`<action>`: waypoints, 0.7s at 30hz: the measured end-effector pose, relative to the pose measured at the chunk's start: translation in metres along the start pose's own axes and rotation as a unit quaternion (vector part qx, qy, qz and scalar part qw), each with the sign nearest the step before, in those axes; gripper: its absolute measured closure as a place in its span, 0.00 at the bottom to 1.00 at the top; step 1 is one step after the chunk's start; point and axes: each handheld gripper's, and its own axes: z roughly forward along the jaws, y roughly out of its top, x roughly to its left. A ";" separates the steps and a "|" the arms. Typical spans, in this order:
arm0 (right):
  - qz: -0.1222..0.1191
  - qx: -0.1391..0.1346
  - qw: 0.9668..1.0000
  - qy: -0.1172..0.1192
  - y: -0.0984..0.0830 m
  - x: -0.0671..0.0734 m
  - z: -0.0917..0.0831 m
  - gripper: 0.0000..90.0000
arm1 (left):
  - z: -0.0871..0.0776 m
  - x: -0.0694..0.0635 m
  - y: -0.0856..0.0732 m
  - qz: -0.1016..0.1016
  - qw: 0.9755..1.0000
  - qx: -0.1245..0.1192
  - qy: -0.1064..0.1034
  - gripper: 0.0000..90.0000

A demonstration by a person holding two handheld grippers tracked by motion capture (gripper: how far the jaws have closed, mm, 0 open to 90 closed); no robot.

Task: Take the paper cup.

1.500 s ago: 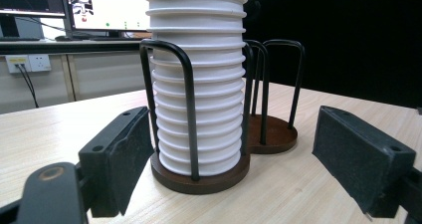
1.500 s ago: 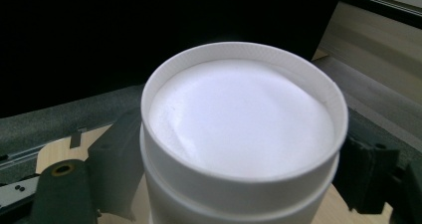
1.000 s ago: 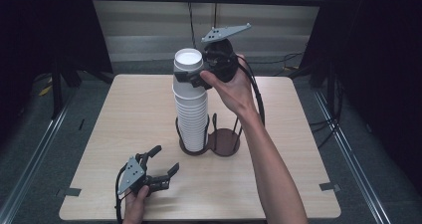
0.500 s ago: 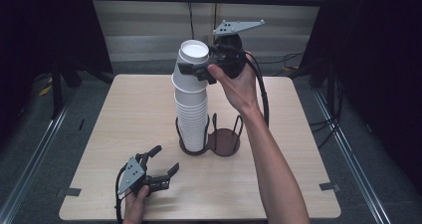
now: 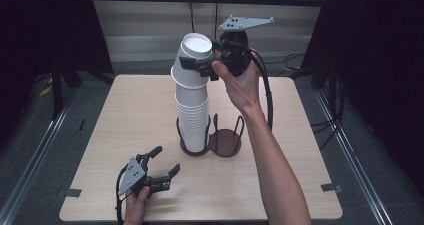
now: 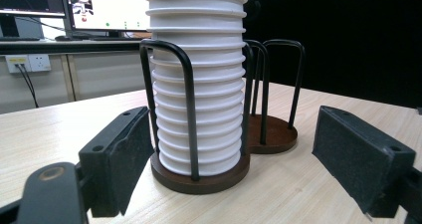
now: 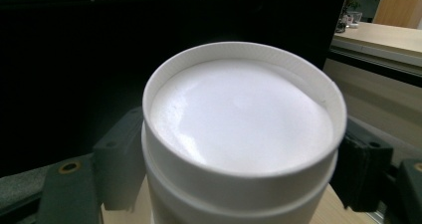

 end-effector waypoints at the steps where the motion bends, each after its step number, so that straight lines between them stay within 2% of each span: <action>1: 0.001 -0.003 1.000 0.001 0.000 0.000 -0.001 0.24 | 0.000 0.000 0.000 0.000 1.000 -0.001 0.000 0.17; 14: 0.006 -0.037 0.999 -0.004 0.003 0.002 -0.022 0.24 | 0.000 0.000 0.000 0.000 1.000 -0.001 0.000 0.17; 21: 0.006 -0.050 0.999 -0.009 -0.003 0.003 -0.039 0.24 | 0.000 0.000 0.000 0.001 1.000 -0.001 -0.001 0.17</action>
